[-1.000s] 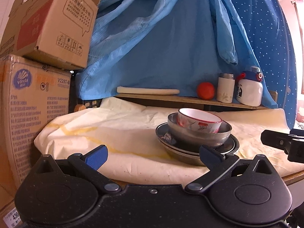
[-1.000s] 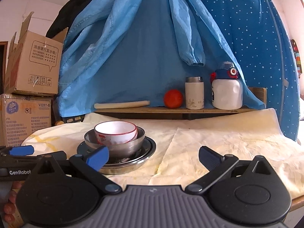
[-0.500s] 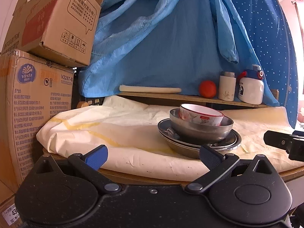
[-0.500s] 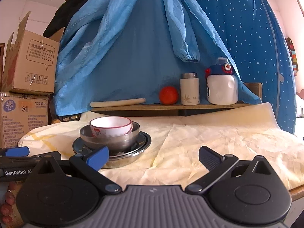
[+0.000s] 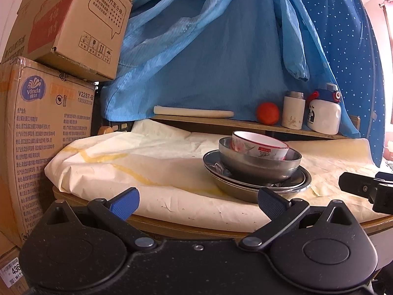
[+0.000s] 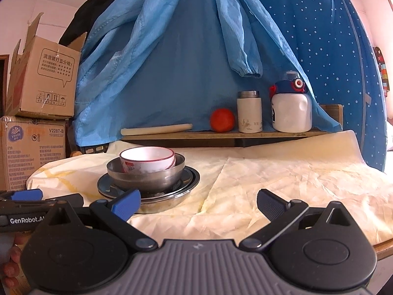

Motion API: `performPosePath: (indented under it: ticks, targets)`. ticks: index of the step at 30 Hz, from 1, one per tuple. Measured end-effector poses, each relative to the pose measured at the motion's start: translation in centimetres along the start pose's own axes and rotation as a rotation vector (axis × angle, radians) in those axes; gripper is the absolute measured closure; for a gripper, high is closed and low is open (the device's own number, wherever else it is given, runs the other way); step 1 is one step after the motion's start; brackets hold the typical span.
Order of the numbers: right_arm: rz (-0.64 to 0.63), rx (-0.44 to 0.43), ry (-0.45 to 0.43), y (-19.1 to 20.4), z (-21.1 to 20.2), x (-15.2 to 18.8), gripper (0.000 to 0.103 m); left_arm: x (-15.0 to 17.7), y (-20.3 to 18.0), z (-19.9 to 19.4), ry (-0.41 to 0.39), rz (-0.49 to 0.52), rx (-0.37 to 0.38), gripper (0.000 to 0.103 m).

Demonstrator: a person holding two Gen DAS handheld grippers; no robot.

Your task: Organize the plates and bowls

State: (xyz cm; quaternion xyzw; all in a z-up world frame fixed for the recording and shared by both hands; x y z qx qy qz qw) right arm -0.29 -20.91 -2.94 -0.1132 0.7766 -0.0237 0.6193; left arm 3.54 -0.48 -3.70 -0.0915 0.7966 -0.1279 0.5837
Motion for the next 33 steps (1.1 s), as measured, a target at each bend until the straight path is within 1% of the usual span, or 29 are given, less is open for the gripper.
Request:
performPosePath:
  ticks: [33]
  targets:
    - [0.002,-0.002,0.006,0.06,-0.03,0.17,0.000,0.14,0.16,-0.04,-0.003,-0.009,0.003,0.001]
Point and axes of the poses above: each gripper's, at about its wrist camera, not at the fingertips, and z roughly the way its jaws point, y to its left, x to its underside, the point moved 2 cm from there along z, roughly the way its jaws point, and after that the axes turned 15 degrees about -z, right-handed, at the moved point
